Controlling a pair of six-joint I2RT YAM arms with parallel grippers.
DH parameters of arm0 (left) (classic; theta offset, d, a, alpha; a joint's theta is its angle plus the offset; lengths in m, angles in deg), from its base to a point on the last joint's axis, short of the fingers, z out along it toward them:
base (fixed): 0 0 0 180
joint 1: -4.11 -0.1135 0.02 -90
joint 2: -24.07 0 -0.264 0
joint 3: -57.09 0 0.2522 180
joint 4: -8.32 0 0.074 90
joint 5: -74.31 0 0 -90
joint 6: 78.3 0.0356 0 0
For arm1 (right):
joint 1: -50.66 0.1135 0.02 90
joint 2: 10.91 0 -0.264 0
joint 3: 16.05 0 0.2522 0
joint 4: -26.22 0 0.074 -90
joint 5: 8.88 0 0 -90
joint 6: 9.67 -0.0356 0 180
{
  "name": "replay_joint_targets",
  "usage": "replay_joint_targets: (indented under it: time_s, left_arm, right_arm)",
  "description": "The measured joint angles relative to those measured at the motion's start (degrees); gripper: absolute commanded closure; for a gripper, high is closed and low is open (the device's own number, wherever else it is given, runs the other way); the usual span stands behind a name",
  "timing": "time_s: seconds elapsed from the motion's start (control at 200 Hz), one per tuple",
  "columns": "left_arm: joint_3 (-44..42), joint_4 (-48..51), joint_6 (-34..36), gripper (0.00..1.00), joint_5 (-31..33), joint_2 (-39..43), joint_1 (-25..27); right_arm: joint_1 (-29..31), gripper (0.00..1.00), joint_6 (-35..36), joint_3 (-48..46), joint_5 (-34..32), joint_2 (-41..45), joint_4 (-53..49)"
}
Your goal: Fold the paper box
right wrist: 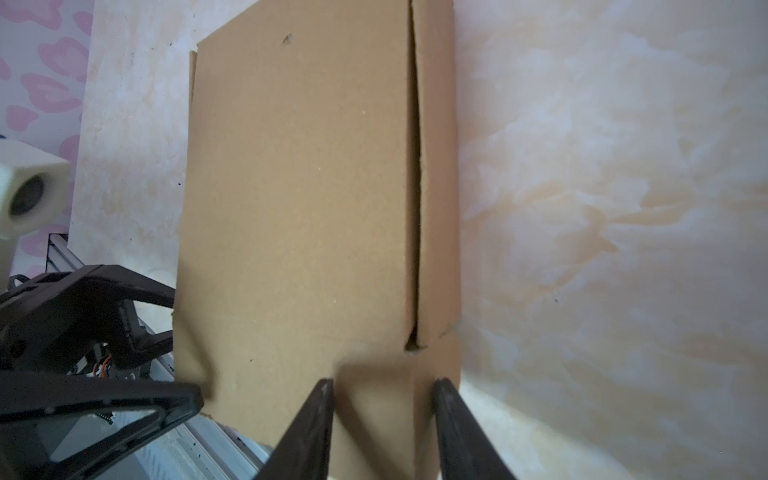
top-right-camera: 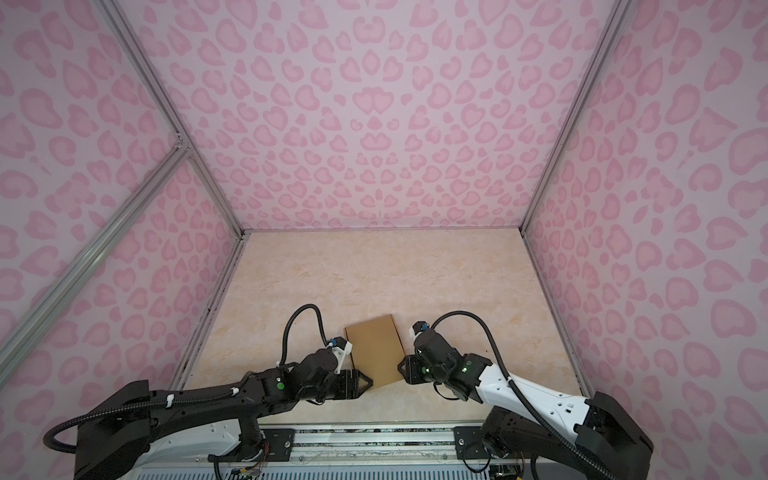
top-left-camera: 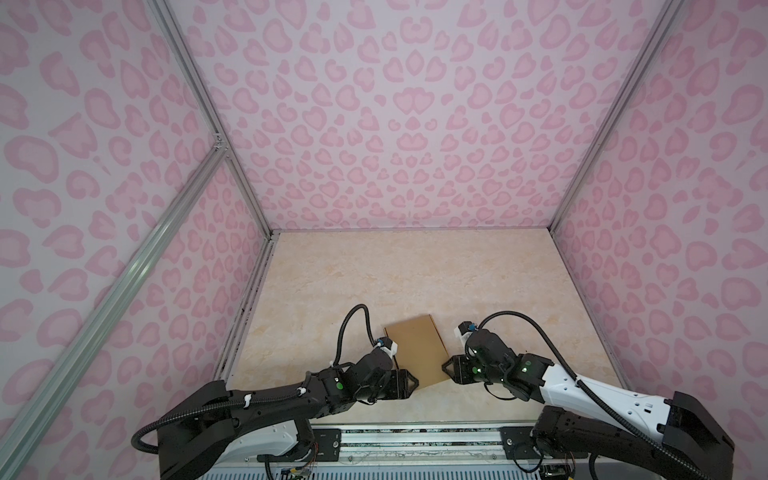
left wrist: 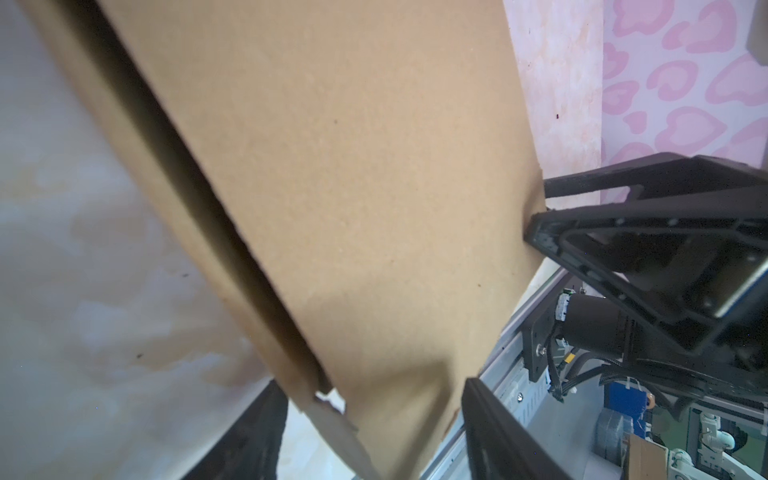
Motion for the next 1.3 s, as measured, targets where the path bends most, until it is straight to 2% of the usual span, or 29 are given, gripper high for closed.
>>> replay_joint_targets:
  time_s: [1.025,1.3]
  left_arm:
    - [-2.1,-0.9,1.3,0.32,2.9,-0.2,-0.2]
    - [-1.3,0.0,1.9,0.32,3.9,3.3,-0.7]
  right_arm:
    - [0.1,0.63,-1.5,0.2,0.2,-1.7,1.6]
    - [0.1,0.64,-2.1,0.4,0.7,-1.6,1.7]
